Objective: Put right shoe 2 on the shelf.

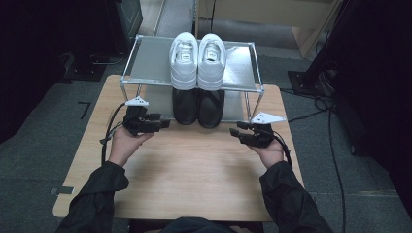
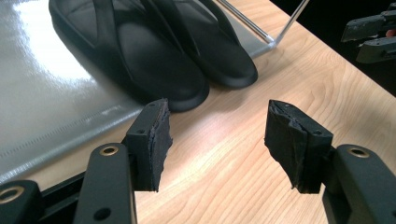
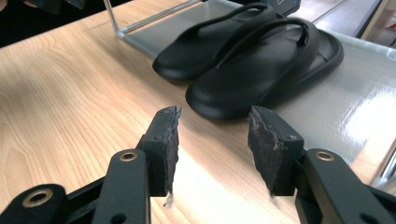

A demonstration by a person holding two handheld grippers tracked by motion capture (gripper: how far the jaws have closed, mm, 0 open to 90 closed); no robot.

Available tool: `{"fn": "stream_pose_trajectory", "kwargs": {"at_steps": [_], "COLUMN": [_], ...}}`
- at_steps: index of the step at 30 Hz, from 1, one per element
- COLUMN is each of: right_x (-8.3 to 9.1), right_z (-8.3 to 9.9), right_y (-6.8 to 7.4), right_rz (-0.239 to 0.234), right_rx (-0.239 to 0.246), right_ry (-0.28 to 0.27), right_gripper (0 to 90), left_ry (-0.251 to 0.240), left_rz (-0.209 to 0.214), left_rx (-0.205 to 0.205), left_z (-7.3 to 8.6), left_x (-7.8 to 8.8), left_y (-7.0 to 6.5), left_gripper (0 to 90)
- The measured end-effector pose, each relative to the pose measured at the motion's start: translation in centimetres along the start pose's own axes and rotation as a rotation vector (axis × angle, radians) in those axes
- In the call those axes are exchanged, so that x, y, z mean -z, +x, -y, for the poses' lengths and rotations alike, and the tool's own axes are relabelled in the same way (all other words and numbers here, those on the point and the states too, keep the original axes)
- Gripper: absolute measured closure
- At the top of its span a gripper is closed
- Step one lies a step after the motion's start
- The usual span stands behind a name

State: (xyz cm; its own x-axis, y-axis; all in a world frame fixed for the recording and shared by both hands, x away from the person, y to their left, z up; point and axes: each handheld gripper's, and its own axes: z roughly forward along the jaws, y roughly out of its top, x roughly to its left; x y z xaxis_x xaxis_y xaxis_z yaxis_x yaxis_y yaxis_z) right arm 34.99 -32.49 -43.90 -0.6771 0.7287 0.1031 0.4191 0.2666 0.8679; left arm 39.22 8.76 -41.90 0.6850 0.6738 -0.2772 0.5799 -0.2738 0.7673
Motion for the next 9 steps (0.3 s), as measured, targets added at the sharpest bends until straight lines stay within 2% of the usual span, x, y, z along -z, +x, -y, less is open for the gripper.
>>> {"fn": "stream_pose_trajectory", "kwargs": {"at_steps": [1,3,6,9], "right_x": [0.0,-0.1,-0.2,-0.3], "right_z": [0.0,0.5,1.0,1.2], "right_y": [0.0,-0.1,0.1,0.1], "right_rz": [0.0,-0.001,0.003,0.006], "right_rx": [0.0,-0.004,0.006,0.007], "right_ry": [0.0,0.034,0.01,0.016], "right_gripper": [53.5,52.6,52.4,51.7], "left_ry": [0.0,0.004,-0.009,-0.012], "left_rz": [0.0,-0.011,-0.01,-0.012], "left_rx": [0.0,-0.01,-0.007,-0.008], "left_z": [0.0,0.5,0.8,1.0], "left_x": [0.0,-0.1,-0.1,-0.1], "left_y": [0.0,0.0,0.1,0.2], "left_gripper": [40.0,39.6,38.7,37.4]}}
